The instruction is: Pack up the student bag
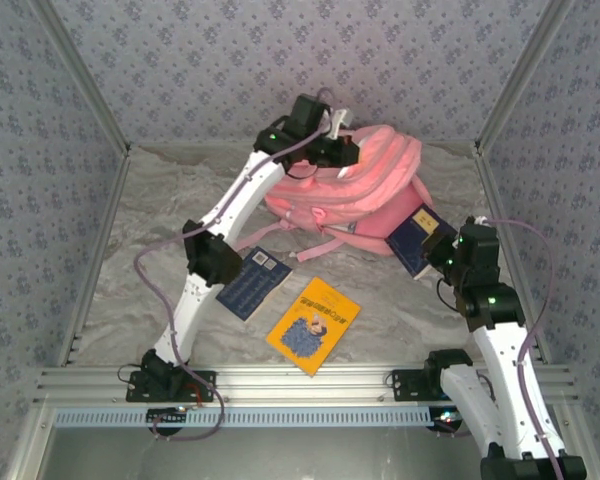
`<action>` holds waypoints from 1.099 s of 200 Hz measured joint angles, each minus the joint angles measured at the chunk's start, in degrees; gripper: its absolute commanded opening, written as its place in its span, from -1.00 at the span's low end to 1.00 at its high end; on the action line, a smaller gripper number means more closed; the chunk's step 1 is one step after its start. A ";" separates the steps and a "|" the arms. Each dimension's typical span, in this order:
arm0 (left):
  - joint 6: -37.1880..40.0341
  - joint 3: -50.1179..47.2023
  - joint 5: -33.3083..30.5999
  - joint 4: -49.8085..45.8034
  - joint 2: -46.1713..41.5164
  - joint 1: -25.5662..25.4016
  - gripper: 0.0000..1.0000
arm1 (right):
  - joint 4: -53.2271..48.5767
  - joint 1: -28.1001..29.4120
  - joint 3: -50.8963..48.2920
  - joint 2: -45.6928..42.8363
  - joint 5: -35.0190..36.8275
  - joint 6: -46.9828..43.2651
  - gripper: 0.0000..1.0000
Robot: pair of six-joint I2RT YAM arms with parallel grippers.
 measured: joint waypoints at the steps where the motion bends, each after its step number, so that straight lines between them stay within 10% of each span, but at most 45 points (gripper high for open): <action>1: 0.02 0.00 0.13 -0.07 -0.04 0.07 -1.00 | 0.13 0.00 -0.09 0.02 -0.15 0.02 -1.00; 91: 1.64 -4.04 13.70 -2.29 -2.16 5.90 -1.00 | 25.86 -1.53 -4.02 13.07 -17.27 10.14 -1.00; 220: -1.44 -11.21 22.67 0.94 -7.13 11.72 -1.00 | 58.90 11.26 6.32 53.22 -18.10 18.84 -1.00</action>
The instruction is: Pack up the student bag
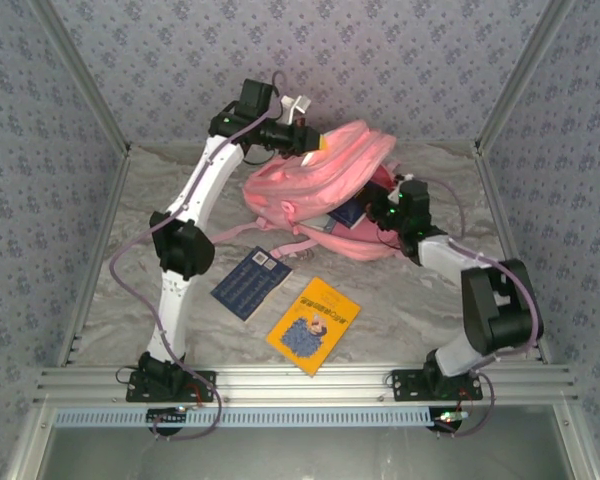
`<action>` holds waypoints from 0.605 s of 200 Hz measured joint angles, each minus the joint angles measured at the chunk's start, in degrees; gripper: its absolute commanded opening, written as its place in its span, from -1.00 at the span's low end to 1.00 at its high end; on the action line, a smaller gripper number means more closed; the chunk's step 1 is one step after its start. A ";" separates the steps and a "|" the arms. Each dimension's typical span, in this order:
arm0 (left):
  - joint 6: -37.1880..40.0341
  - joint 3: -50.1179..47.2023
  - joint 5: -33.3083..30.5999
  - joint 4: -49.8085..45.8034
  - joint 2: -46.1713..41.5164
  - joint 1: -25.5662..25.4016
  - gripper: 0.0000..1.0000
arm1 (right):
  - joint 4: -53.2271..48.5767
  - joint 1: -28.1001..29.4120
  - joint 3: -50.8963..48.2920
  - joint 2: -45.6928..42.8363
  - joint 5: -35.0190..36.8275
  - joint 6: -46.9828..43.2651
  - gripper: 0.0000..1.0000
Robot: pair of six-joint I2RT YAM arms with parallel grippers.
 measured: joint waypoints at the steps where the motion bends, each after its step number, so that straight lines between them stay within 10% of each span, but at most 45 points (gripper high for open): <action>1: 0.00 0.00 0.07 0.04 -0.04 0.04 -1.00 | 0.15 0.22 0.33 0.42 0.02 0.00 -1.00; 49: -1.36 -1.68 1.81 2.19 -1.36 1.97 -1.00 | 3.45 4.55 12.20 14.49 -0.04 0.07 -0.79; 96: -3.72 -2.67 2.69 4.13 -1.36 3.82 -1.00 | -5.42 7.65 22.16 20.28 3.19 -5.14 0.38; 121: -4.50 -2.78 2.89 5.09 -1.36 4.61 -1.00 | -8.35 8.37 23.12 19.85 4.20 -8.66 0.67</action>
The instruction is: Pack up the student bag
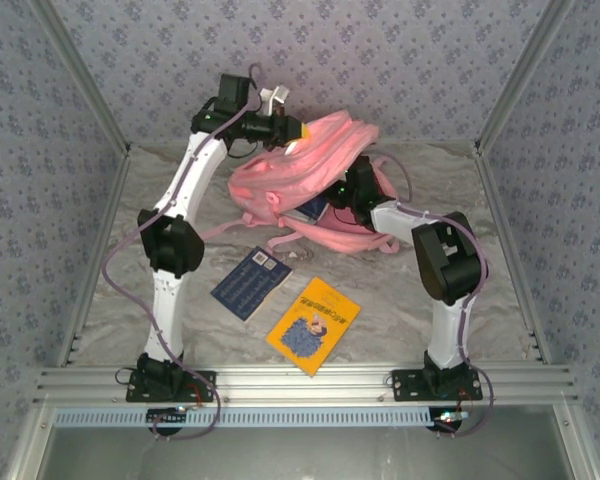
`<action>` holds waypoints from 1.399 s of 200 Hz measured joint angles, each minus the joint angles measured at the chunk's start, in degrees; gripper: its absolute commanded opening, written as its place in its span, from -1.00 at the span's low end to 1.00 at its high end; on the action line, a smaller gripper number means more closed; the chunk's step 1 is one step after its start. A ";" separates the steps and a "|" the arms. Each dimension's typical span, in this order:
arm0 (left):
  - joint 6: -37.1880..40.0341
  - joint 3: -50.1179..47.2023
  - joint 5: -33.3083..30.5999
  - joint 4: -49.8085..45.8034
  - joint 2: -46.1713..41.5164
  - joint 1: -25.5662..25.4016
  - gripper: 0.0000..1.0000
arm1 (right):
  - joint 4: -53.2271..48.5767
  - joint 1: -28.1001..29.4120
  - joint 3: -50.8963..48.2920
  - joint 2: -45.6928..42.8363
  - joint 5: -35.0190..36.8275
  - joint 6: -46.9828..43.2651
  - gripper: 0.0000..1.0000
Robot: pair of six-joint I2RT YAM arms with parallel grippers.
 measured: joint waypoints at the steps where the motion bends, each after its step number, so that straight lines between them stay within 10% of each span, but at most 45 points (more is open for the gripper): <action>1: -0.02 0.00 0.00 0.02 0.00 0.04 -1.00 | -0.31 -0.02 -0.04 -0.11 0.17 -0.13 0.69; 55: -0.87 -0.39 -0.02 0.48 0.00 0.35 -1.00 | -8.98 -2.43 -8.46 -12.24 5.66 -7.50 0.90; 186: 6.95 -0.74 -11.19 -7.19 1.36 -7.76 -1.00 | -23.96 0.50 -37.22 -59.25 30.32 -11.37 0.68; 218: 7.39 -3.72 -14.86 -8.15 2.16 -11.06 -0.43 | -28.83 2.93 -37.86 -66.18 33.14 -13.20 0.68; 280: 3.52 -41.11 -22.77 4.72 -22.21 -7.23 -0.10 | -32.89 10.40 -32.79 -61.13 27.50 -18.97 0.61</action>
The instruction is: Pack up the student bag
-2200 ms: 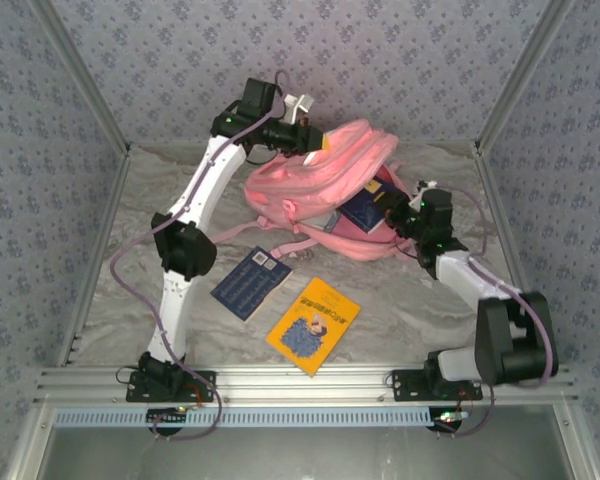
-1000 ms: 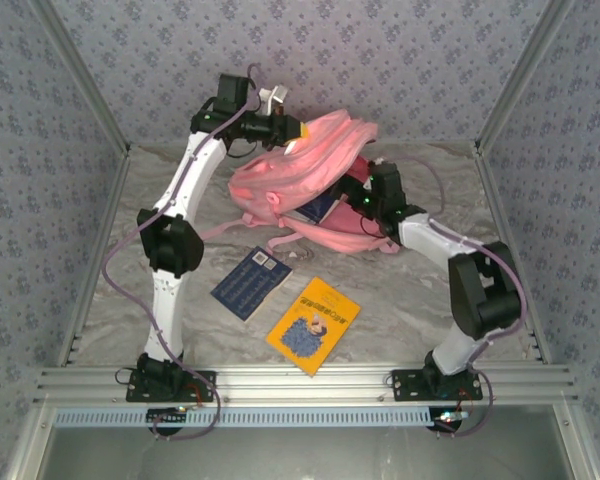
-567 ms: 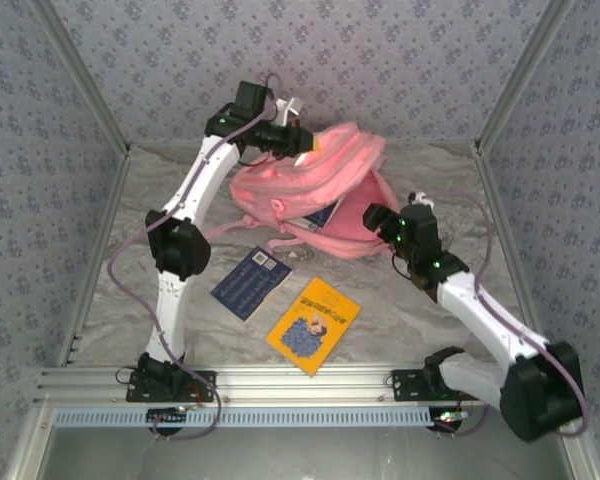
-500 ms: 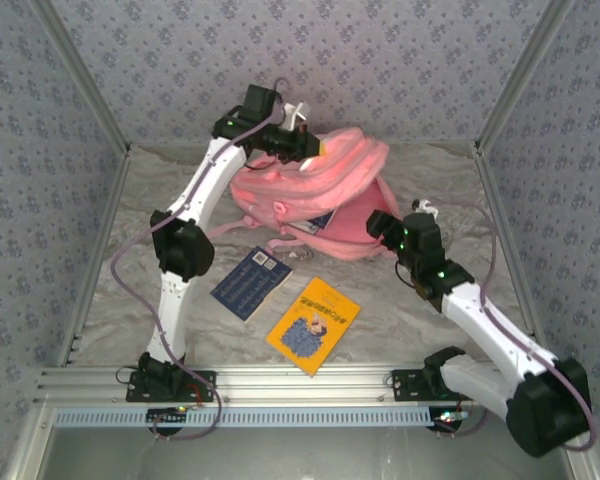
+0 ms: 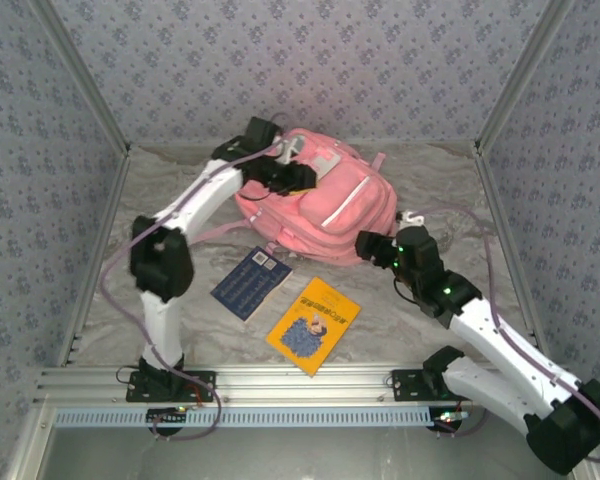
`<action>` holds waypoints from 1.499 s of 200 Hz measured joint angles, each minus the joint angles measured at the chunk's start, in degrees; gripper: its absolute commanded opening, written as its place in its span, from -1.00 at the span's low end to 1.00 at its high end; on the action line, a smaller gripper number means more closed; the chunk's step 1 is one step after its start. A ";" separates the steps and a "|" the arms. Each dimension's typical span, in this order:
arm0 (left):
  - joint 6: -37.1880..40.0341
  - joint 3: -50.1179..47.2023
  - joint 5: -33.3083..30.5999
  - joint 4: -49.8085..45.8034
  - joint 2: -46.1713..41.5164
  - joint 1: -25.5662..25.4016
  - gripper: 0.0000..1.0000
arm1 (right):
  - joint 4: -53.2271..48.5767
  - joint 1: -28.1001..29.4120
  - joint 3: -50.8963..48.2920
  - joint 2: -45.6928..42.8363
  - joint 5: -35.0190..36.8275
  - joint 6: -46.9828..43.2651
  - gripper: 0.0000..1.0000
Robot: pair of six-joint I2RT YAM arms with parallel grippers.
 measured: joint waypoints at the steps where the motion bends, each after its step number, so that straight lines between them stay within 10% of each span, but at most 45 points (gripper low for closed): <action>1: -0.09 -0.59 -0.13 0.15 -0.59 0.13 -0.08 | 0.00 0.11 0.11 0.17 -0.13 -0.02 0.61; 49: -12.44 -38.60 -12.24 15.89 -32.54 9.03 0.21 | 0.13 11.78 9.97 16.70 -8.24 1.55 0.53; 95: -27.87 -69.35 -19.41 27.15 -36.68 9.68 0.23 | 2.45 18.08 17.66 31.69 -15.54 3.93 0.60; 168: -25.49 -71.12 -33.14 33.38 -44.17 9.55 0.25 | 3.04 21.09 21.57 45.68 -20.41 7.41 0.62; 300: -28.02 -77.35 -27.10 45.55 -32.68 6.69 0.24 | 4.59 16.83 25.59 56.63 -25.31 15.69 0.66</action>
